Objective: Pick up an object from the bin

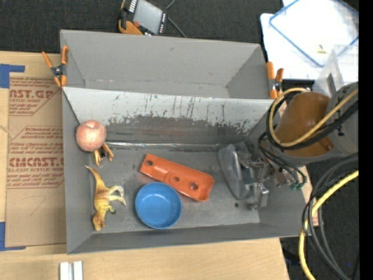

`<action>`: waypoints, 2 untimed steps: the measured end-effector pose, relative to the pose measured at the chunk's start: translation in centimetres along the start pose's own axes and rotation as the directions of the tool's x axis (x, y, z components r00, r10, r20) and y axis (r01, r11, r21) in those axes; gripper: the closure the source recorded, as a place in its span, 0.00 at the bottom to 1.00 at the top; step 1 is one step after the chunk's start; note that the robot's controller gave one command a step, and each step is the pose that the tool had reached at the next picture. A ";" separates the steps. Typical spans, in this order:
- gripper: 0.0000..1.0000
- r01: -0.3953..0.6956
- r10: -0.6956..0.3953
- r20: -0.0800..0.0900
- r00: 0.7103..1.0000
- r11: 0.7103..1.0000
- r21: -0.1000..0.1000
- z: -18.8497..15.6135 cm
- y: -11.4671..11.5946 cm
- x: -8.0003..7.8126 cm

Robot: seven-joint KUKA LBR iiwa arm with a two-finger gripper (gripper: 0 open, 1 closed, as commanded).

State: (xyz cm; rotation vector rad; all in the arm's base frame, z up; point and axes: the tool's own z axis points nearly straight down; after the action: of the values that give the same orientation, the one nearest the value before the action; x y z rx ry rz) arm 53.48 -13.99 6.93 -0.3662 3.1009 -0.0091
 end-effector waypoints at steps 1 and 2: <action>1.00 -0.219 0.219 0.007 0.976 0.976 -0.002 -1.7 8.2 -2.4; 1.00 -0.219 0.219 0.007 0.976 0.976 -0.002 -1.7 8.2 -2.4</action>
Offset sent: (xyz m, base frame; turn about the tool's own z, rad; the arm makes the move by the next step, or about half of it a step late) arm 0.0000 0.0000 0.0000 0.0000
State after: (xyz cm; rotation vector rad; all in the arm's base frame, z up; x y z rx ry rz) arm 53.86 -5.49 8.65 -0.0230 3.1147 -0.0024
